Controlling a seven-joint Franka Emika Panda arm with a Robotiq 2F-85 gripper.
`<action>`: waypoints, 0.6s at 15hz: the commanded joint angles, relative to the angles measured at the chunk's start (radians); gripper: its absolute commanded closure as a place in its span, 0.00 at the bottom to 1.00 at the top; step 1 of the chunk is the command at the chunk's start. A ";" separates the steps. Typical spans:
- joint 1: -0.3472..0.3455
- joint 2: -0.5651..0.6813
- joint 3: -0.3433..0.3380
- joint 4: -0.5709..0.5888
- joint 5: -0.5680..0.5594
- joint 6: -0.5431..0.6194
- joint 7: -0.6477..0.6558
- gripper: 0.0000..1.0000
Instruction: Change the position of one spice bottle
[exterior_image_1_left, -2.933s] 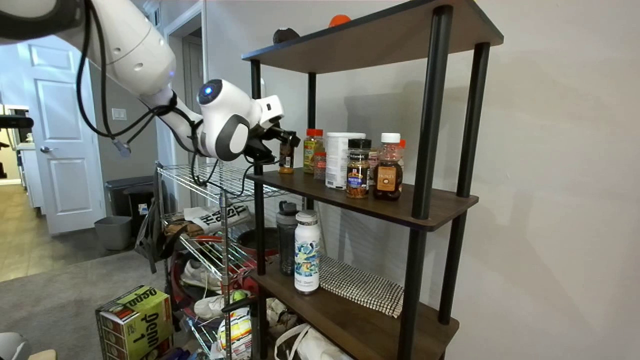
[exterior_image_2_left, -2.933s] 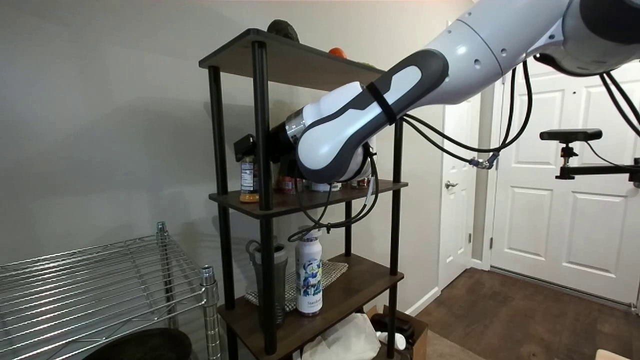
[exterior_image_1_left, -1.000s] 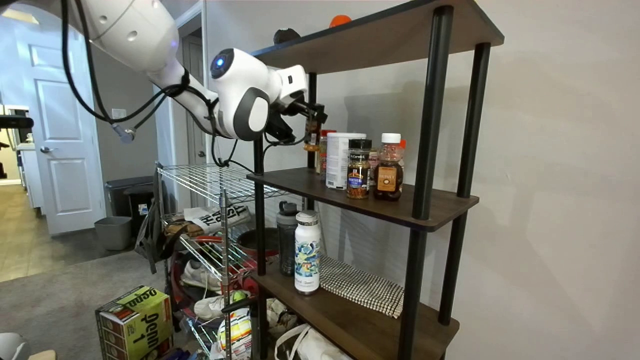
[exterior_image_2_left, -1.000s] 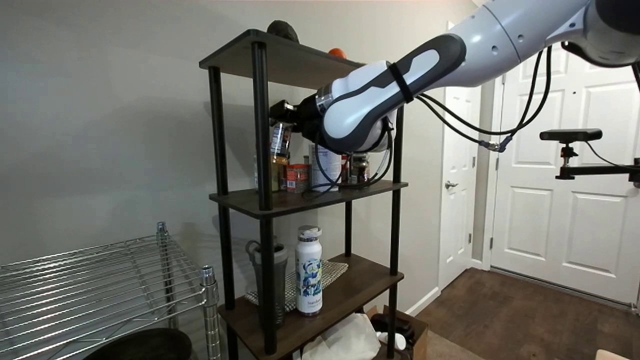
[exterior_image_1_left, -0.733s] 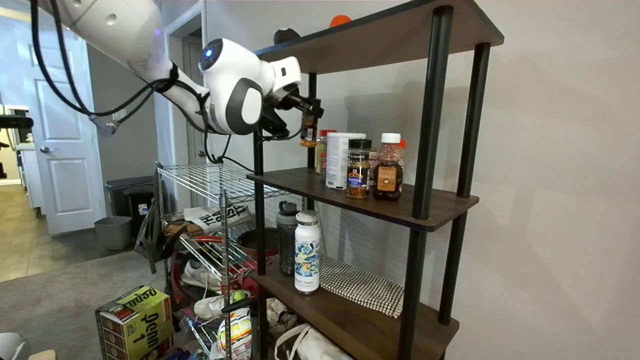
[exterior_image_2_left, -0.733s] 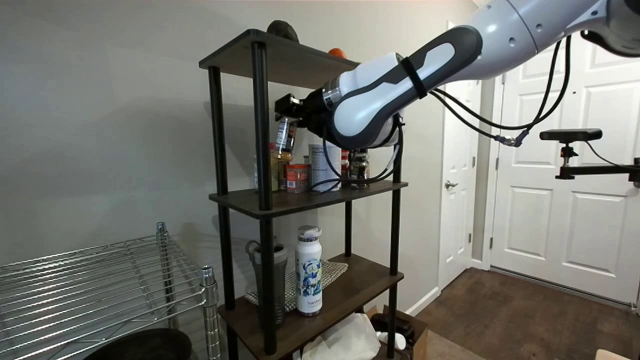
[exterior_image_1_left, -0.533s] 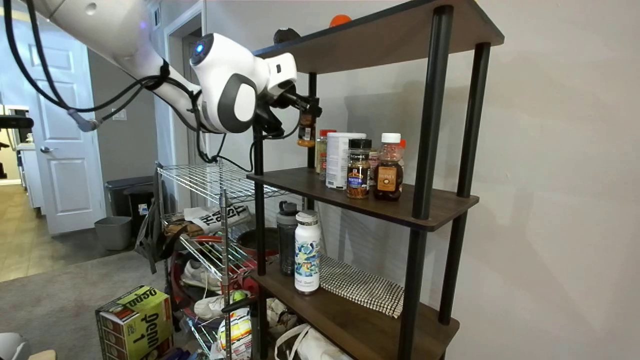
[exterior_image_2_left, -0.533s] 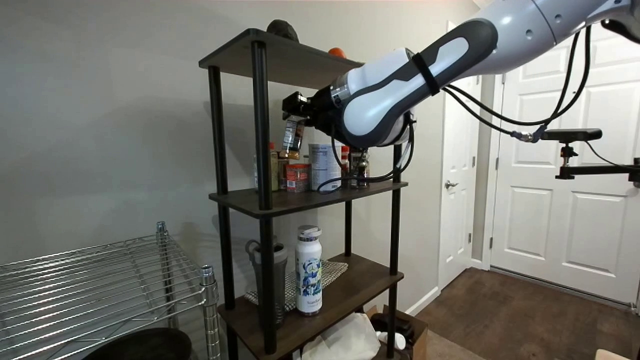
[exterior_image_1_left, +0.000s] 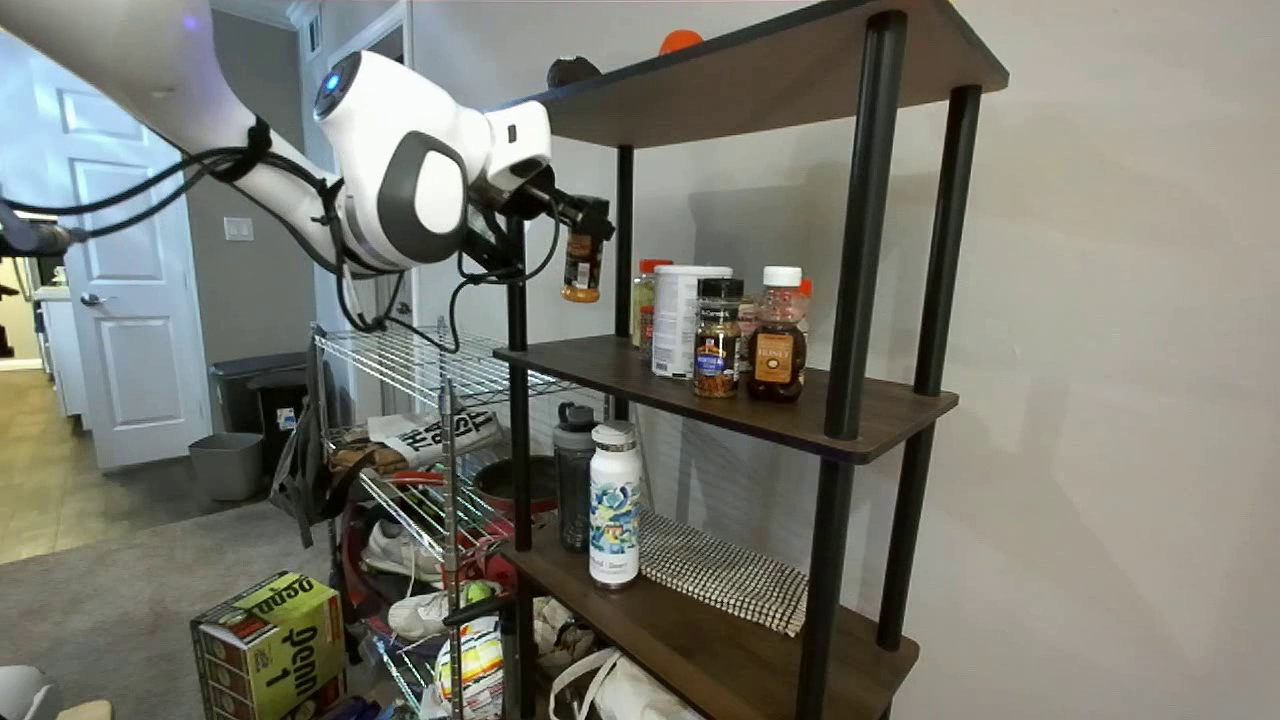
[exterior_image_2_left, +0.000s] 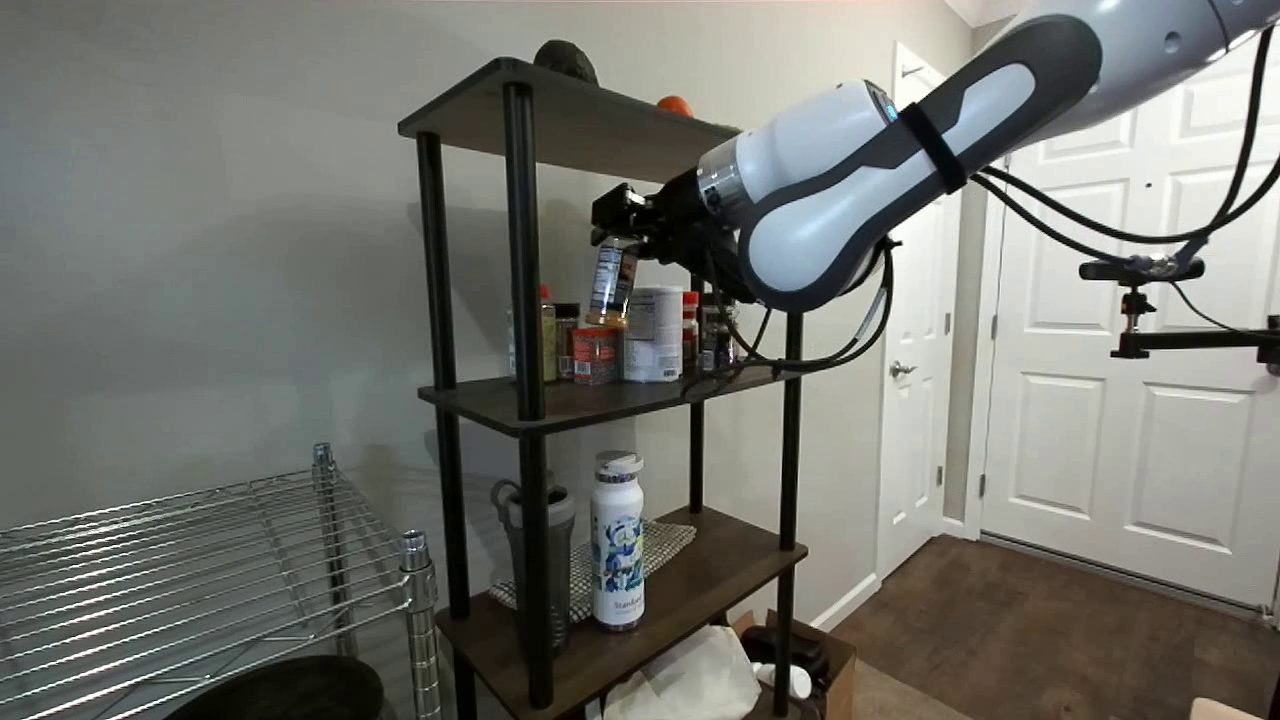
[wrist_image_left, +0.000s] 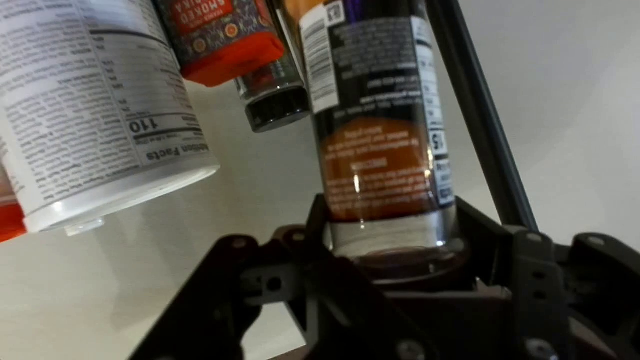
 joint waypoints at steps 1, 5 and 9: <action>0.100 -0.130 -0.140 -0.150 -0.074 0.000 0.068 0.67; 0.220 -0.247 -0.320 -0.305 -0.108 0.000 0.040 0.67; 0.319 -0.376 -0.511 -0.474 -0.166 0.000 -0.006 0.67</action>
